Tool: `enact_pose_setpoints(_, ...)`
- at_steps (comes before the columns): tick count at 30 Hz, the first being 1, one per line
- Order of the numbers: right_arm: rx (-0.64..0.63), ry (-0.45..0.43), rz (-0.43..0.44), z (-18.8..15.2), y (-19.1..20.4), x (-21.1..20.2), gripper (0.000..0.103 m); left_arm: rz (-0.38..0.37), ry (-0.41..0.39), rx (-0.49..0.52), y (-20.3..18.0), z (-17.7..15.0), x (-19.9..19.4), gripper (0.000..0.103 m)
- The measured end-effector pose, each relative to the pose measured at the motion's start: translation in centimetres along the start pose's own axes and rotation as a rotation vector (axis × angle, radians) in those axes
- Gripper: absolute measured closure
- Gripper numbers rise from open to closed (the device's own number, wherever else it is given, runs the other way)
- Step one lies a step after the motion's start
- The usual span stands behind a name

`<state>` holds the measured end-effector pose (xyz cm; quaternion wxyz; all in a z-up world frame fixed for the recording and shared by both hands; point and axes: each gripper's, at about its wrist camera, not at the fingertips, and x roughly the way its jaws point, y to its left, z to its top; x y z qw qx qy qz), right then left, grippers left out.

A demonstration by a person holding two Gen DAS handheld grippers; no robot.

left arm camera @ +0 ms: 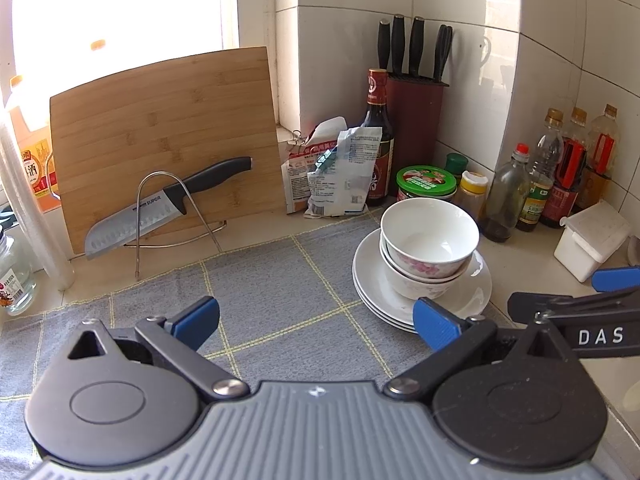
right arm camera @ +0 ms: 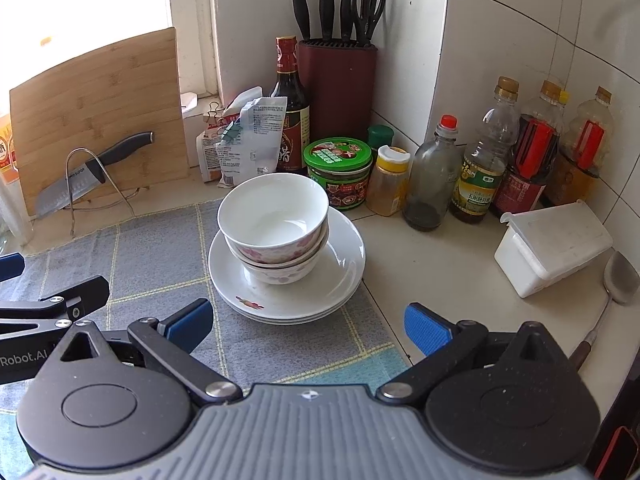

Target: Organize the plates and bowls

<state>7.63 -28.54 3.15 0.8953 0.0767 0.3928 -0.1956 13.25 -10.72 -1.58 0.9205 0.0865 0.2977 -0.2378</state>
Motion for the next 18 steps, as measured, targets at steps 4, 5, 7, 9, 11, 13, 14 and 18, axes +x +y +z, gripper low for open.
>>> enact_pose_setpoints(4, -0.001, -0.001, 0.002, 0.02, -0.04, 0.04, 0.0, 0.001, -0.001, 0.001, 0.0, 0.0, 0.0, 0.001)
enact_pose_setpoints(5, -0.002, -0.001, 0.002, 0.03, -0.02, 0.06, 0.0, 0.001, -0.001, 0.0, 0.04, 0.0, 0.05, 0.001)
enact_pose_setpoints(7, -0.003, -0.002, 0.002, 0.05, -0.03, 0.06, 0.0, 0.001, 0.0, -0.002, 0.1, -0.01, 0.1, 0.001)
enact_pose_setpoints(9, -0.005, -0.002, 0.0, 0.08, -0.02, 0.11, 0.0, 0.001, 0.0, -0.002, 0.17, 0.01, 0.12, 0.001)
enact_pose_setpoints(11, -0.004, -0.003, 0.0, 0.06, -0.01, 0.1, 0.0, 0.002, -0.001, -0.003, 0.22, 0.0, 0.12, 0.001)
enact_pose_setpoints(13, -0.005, -0.004, -0.001, 0.12, 0.08, 0.12, 0.0, 0.002, -0.001, -0.005, 0.29, 0.01, 0.15, 0.001)
enact_pose_setpoints(14, -0.006, -0.004, -0.002, 0.13, 0.07, 0.14, 0.0, 0.001, 0.0, -0.006, 0.29, 0.01, 0.16, 0.001)
enact_pose_setpoints(18, -0.01, -0.005, -0.003, 0.19, 0.18, 0.13, 0.0, -0.005, 0.003, -0.007, 0.57, 0.05, 0.26, 0.001)
